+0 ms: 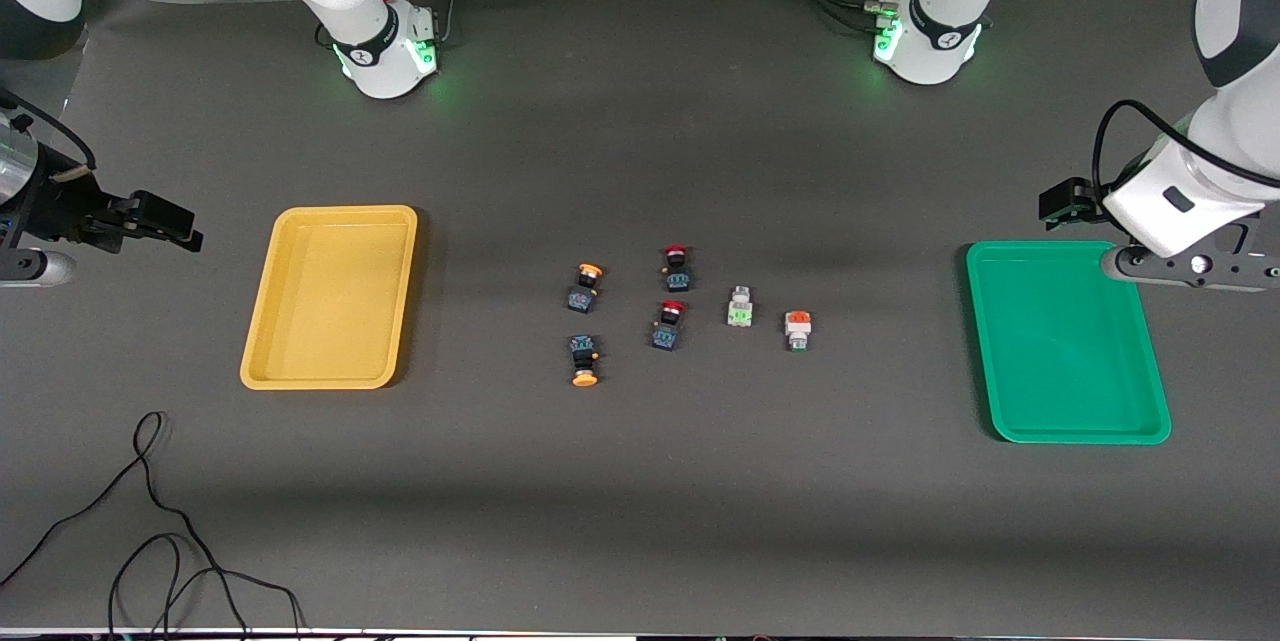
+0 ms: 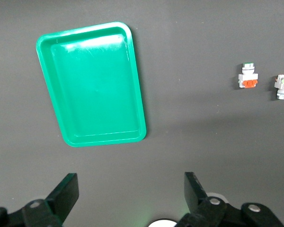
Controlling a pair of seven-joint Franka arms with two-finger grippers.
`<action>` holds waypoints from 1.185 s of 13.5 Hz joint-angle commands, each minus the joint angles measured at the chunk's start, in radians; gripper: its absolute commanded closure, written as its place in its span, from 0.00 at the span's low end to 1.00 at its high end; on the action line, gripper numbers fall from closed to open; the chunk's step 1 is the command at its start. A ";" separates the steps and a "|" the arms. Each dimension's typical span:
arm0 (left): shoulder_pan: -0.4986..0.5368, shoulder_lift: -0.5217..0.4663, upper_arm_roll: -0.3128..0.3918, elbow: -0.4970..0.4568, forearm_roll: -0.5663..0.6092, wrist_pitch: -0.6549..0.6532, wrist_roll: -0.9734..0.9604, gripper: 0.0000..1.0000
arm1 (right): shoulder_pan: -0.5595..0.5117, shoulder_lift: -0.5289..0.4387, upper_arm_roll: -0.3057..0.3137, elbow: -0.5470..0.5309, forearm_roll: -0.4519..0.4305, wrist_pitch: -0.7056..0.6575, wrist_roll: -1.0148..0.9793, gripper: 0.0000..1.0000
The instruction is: Place green and yellow buttons in trays
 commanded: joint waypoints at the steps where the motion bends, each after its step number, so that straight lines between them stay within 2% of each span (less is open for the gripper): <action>1: -0.004 0.001 0.003 0.015 -0.007 -0.023 0.013 0.00 | 0.014 0.011 -0.011 0.029 -0.019 -0.022 -0.016 0.00; 7: -0.006 0.002 0.003 0.015 -0.007 -0.035 0.014 0.00 | 0.014 0.011 -0.011 0.016 -0.024 -0.023 -0.010 0.00; 10: -0.004 0.002 0.003 0.015 -0.008 -0.035 0.014 0.00 | 0.036 -0.019 -0.009 -0.049 -0.010 -0.020 0.003 0.00; 13: -0.003 0.002 0.003 0.016 -0.010 -0.030 0.014 0.00 | 0.153 -0.035 -0.008 -0.108 -0.007 0.000 0.151 0.00; 16: -0.004 0.002 0.003 0.016 -0.015 -0.029 0.013 0.00 | 0.305 -0.033 -0.009 -0.164 0.022 0.085 0.321 0.00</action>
